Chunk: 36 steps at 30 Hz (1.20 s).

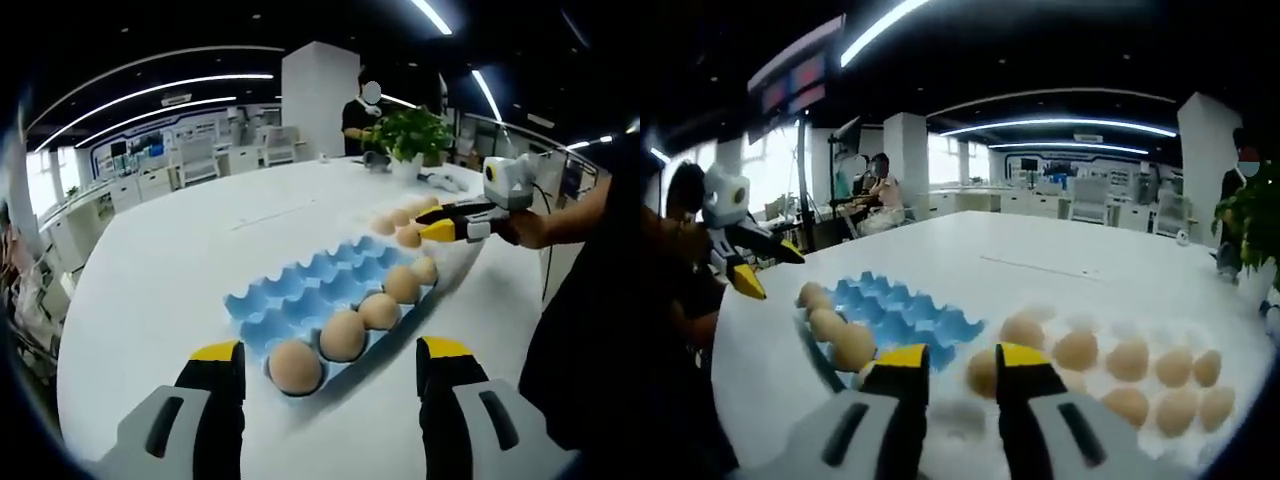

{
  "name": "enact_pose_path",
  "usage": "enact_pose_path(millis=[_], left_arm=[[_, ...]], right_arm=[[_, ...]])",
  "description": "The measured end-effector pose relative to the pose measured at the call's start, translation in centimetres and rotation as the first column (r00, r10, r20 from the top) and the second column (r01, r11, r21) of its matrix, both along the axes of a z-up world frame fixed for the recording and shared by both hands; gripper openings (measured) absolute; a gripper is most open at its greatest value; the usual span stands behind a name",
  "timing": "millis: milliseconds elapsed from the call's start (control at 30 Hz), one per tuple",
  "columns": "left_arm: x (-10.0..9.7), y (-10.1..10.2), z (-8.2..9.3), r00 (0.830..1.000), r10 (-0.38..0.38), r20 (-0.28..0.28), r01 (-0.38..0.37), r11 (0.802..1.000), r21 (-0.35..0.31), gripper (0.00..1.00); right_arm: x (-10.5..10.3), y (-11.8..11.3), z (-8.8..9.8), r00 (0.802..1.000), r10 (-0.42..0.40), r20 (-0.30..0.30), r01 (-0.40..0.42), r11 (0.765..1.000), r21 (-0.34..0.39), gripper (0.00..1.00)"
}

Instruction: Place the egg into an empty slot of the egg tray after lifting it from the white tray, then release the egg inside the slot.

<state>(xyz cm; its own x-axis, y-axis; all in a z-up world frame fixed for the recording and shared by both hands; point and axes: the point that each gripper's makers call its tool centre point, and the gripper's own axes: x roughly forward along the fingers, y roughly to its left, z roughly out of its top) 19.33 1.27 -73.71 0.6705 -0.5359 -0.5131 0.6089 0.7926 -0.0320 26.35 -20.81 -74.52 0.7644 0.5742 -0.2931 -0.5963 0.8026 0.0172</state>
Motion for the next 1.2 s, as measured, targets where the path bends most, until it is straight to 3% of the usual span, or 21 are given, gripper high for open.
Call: enact_pose_path(millis=[200, 367, 733, 900, 1133, 1200], left_arm=[[-0.1, -0.2, -0.1, 1.000, -0.003, -0.002, 0.003, 1.000, 0.002, 0.70], [-0.1, -0.2, 0.0, 1.000, -0.004, 0.000, 0.004, 1.000, 0.001, 0.70], [-0.1, 0.2, 0.1, 1.000, 0.004, -0.002, -0.004, 1.000, 0.003, 0.70], [0.1, -0.1, 0.1, 1.000, -0.004, -0.003, 0.004, 1.000, 0.001, 0.69], [0.3, -0.1, 0.1, 1.000, -0.007, -0.001, 0.007, 1.000, -0.001, 0.69], [0.4, 0.0, 0.2, 1.000, -0.008, 0.000, 0.008, 1.000, -0.001, 0.69]], right_arm=[[0.8, -1.1, -0.3, 0.997, -0.076, -0.022, 0.076, 0.997, 0.001, 0.26], [1.4, -0.8, -1.2, 0.995, -0.085, -0.043, 0.085, 0.996, -0.019, 0.27], [2.4, 0.0, -2.6, 0.997, -0.063, -0.043, 0.055, 0.985, -0.166, 0.27], [2.6, -0.2, -3.1, 0.993, -0.083, -0.087, 0.060, 0.967, -0.246, 0.27], [2.7, -0.3, -3.3, 0.978, -0.127, -0.168, 0.080, 0.962, -0.262, 0.27], [2.4, -0.6, -3.4, 0.966, -0.144, -0.216, 0.084, 0.960, -0.265, 0.27]])
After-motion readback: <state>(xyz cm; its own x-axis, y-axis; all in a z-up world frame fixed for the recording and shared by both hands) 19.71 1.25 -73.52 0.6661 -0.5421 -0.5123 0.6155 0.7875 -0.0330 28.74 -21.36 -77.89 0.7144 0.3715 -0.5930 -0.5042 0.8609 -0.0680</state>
